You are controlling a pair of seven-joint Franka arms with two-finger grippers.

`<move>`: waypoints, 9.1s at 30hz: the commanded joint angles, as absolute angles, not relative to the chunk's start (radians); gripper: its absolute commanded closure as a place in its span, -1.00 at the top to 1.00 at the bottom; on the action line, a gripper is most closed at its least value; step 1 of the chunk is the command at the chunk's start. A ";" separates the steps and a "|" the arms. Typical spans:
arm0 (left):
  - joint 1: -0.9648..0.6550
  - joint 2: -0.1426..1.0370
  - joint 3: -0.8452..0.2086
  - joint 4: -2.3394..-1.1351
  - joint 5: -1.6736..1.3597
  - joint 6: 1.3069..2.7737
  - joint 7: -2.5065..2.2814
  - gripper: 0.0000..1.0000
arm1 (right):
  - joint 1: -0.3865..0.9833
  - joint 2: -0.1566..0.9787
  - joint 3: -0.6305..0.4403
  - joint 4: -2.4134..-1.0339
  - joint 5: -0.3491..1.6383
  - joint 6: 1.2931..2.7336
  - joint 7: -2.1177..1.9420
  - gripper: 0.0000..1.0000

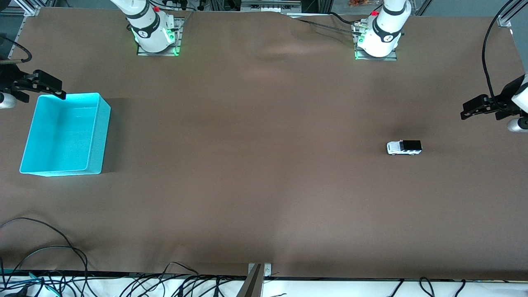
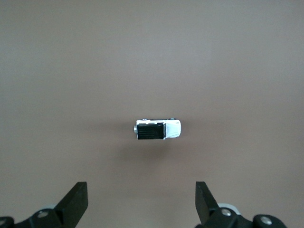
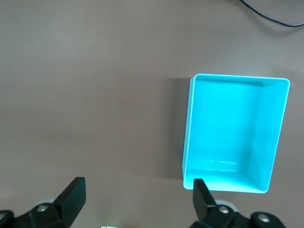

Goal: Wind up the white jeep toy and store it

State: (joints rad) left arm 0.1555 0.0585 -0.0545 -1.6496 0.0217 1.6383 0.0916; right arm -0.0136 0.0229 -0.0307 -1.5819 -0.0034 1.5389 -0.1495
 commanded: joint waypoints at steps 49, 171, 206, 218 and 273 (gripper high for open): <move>0.160 0.087 -0.058 -1.637 0.028 1.644 0.110 1.00 | -0.017 0.034 -0.029 -1.557 -0.009 1.528 -0.130 1.00; 0.173 0.311 -0.057 -2.293 0.009 2.576 -1.554 1.00 | -0.015 0.034 -0.028 -1.548 -0.009 1.529 -0.132 1.00; 0.034 0.285 -0.069 -2.289 0.032 2.569 -1.578 -0.51 | -0.014 0.034 -0.028 -1.548 -0.009 1.529 -0.132 1.00; -0.015 0.345 -0.069 -2.289 0.060 2.582 -1.720 -0.51 | -0.015 0.034 -0.028 -1.548 -0.009 1.529 -0.132 1.00; 0.256 0.446 -0.063 -2.215 0.403 2.639 -1.701 1.00 | -0.015 0.034 -0.028 -1.548 -0.009 1.529 -0.132 1.00</move>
